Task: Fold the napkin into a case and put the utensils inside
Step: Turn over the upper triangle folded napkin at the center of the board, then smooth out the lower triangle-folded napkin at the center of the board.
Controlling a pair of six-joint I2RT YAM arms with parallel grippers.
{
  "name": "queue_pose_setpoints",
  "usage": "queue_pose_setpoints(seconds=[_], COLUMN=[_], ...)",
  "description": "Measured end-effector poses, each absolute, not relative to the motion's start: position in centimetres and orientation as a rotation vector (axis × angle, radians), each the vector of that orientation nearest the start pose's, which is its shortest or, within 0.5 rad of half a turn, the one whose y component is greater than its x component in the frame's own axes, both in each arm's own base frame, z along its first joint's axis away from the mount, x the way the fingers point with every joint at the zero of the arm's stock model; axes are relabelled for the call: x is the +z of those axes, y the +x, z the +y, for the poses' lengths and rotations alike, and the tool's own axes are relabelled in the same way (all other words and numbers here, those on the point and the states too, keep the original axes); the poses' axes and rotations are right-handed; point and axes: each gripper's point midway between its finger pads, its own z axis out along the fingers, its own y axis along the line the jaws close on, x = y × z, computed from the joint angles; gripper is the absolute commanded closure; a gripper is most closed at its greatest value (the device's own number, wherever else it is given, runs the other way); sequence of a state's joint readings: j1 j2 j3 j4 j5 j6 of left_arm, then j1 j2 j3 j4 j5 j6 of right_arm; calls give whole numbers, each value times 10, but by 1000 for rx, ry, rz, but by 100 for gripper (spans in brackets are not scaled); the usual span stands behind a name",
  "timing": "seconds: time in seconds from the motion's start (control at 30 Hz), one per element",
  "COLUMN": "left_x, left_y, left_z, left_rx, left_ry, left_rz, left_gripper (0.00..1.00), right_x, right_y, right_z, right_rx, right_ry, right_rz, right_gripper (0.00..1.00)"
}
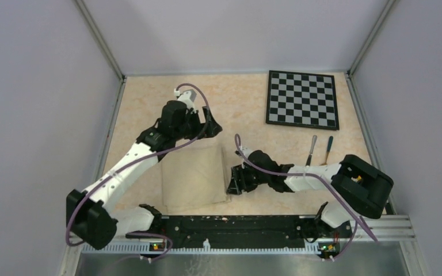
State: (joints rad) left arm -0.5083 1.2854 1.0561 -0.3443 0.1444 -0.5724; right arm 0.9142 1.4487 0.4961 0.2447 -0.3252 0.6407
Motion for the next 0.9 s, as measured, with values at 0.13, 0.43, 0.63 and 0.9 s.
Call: queue_pose_setpoints(seconds=[0.13, 0.43, 0.63, 0.9], left_x=[209, 177, 187, 146], left_y=[284, 252, 255, 261], left_z=[-205, -175, -169, -175], left_rx=[-751, -651, -637, -650], left_ry=[-5, -47, -68, -111], left_rz=[2206, 2300, 2250, 2345], left_gripper=[4, 2, 1, 1], right_x=[34, 24, 17, 20], right_y=[133, 140, 150, 173], right_z=[339, 350, 323, 257], right_rx=[1037, 827, 679, 515], right_ry=[-576, -538, -510, -429], right_rz=[2480, 2497, 2488, 2482], right_gripper=[41, 83, 100, 54])
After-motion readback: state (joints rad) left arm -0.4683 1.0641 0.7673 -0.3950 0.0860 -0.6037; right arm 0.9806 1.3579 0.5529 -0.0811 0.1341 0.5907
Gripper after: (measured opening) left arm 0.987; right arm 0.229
